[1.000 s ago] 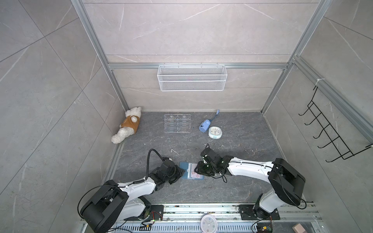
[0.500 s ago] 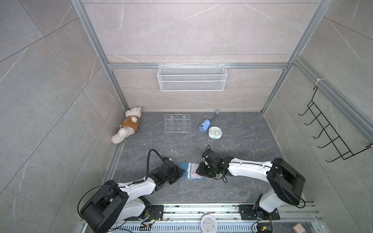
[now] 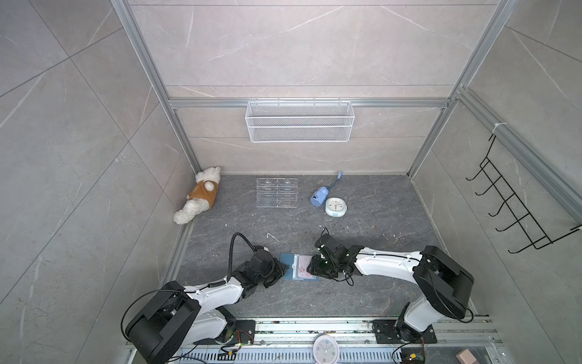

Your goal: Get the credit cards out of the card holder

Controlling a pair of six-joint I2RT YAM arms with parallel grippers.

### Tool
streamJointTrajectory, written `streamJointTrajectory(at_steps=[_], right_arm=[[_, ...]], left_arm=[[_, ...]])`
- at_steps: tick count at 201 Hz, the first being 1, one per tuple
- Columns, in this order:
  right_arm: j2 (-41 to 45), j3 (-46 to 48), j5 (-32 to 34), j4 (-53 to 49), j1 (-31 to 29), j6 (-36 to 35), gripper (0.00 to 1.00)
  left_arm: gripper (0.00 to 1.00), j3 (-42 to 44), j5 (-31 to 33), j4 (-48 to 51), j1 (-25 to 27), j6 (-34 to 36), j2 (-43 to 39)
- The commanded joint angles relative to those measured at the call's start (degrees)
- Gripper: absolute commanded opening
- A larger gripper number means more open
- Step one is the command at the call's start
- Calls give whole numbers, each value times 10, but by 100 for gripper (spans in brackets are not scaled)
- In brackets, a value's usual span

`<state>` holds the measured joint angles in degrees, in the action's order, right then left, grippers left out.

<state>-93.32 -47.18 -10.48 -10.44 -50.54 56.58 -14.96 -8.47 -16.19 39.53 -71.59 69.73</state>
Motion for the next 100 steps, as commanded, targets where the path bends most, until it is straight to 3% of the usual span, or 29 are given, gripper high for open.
streamJointTrajectory(at_steps=[1,51,100], right_arm=[[-10,14,12,-3,2,4,51],[-16,23,4,14,1,8,54],[-25,46,-26,103,-1,18,55]], left_arm=[[25,8,2,10,4,8,3],[24,9,3,10,5,8,3],[25,10,3,10,7,8,4]])
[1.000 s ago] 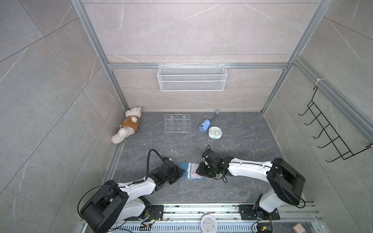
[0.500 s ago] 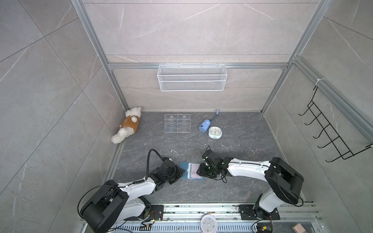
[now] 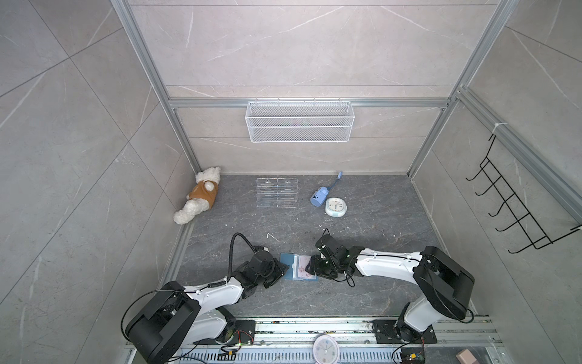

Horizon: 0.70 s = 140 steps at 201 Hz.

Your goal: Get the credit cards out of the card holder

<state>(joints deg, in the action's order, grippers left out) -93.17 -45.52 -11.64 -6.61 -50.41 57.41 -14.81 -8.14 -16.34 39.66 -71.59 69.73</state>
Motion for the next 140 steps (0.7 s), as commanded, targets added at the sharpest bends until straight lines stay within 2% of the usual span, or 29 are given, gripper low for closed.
streamJointTrajectory(at_steps=[1,64,140], right_arm=[[-27,29,-15,67,-2,10,55],[-15,33,-49,161,-2,7,56],[-26,6,-70,178,-2,-1,56]], left_arm=[[24,8,0,12,5,8,4],[24,11,3,12,11,5,1],[24,22,9,12,16,1,-5]])
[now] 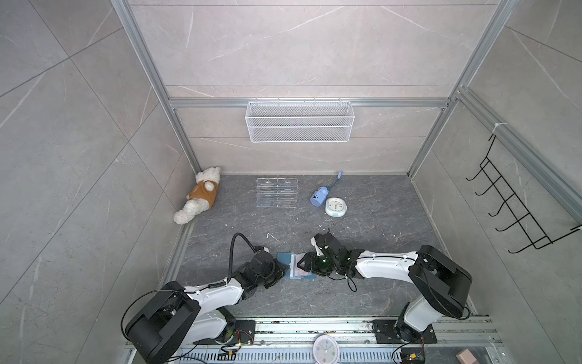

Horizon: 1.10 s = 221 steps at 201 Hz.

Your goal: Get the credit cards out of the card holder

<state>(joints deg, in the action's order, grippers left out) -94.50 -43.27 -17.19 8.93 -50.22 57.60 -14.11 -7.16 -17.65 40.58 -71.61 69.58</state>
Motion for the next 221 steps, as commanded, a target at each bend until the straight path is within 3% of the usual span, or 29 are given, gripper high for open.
streamJointTrajectory(at_steps=[1,99,167,193,221], right_arm=[[-13,-17,-15,24,-4,-2,56],[-51,-76,-47,48,-13,-3,56],[-103,-101,-52,47,-16,1,56],[-104,-97,-52,49,-18,0,57],[-77,-101,-30,-1,-18,-19,63]], left_arm=[[24,15,-1,25,7,2,-4],[25,12,3,28,7,8,-38],[25,-18,67,214,6,7,-188],[32,-25,89,267,6,5,-260],[44,-48,74,278,6,20,-276]])
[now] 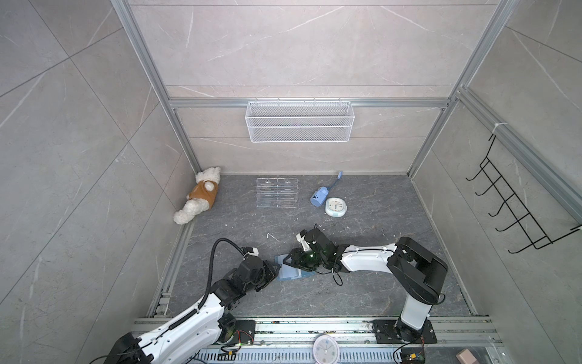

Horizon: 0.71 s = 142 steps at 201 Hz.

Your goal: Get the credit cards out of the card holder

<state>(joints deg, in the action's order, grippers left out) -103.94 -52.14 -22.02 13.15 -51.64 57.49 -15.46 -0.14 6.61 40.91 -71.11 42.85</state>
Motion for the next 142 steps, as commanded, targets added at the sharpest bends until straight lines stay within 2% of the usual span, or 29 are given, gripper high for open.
streamJointTrajectory(at_steps=[1,35,62,119,142], right_arm=[[20,-13,20,-47,-4,-19,63],[67,-3,67,-115,-4,-42,72],[79,-1,96,-167,-3,-56,72],[70,26,111,-159,-2,-54,72],[61,31,116,-163,-1,-52,68]], left_arm=[[45,-35,2,34,3,15,-8],[53,-32,-27,-1,2,8,21],[54,-25,-27,-22,2,3,37],[58,16,-35,-80,-4,-15,45],[60,35,-68,-109,-25,-22,51]])
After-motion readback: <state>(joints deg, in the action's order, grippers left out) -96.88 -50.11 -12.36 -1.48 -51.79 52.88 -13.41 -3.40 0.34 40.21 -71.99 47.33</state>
